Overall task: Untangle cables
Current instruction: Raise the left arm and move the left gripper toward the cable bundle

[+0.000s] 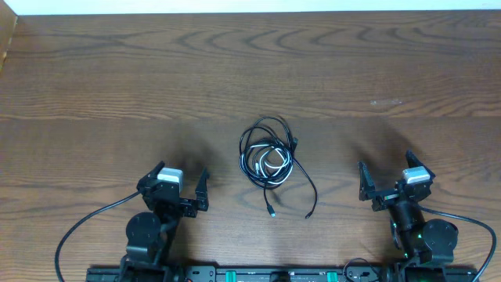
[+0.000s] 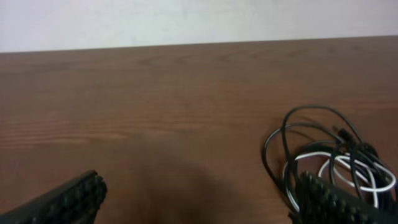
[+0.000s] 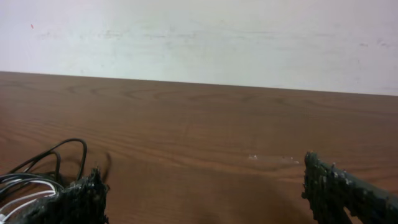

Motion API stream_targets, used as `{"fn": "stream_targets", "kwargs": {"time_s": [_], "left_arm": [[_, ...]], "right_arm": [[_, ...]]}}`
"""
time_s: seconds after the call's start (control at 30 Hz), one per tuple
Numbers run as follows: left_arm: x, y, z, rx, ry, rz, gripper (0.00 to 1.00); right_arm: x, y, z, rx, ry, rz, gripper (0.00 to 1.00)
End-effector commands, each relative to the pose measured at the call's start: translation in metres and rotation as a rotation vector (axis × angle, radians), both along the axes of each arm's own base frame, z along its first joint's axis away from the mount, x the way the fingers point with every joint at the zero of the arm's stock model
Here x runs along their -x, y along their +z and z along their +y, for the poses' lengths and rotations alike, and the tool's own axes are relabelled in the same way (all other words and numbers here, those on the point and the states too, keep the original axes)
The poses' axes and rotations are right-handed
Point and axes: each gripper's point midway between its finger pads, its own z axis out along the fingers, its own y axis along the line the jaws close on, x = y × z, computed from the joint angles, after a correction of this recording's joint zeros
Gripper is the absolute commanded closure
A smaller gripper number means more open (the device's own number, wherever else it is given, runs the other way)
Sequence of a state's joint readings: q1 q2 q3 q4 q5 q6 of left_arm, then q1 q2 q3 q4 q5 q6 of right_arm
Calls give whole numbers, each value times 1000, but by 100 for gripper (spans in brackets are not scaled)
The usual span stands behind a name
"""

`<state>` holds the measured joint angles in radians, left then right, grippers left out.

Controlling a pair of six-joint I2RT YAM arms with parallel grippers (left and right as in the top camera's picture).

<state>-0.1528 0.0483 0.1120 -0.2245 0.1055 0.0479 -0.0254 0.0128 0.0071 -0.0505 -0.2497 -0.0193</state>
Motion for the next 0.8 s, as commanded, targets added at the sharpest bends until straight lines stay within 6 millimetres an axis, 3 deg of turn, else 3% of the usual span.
{"fn": "stream_targets", "kwargs": {"time_s": [0.0,0.33,0.77], "left_arm": [[4,37,-3,21,-16,-8,2],[1,74,-4,-2,-14,147,2],[-12,74,-5,-45,-11,431,2]], "right_arm": [[0,-1,0,16,0,-1,1],[0,-1,0,15,0,-1,1],[0,-1,0,16,1,-1,1]]}}
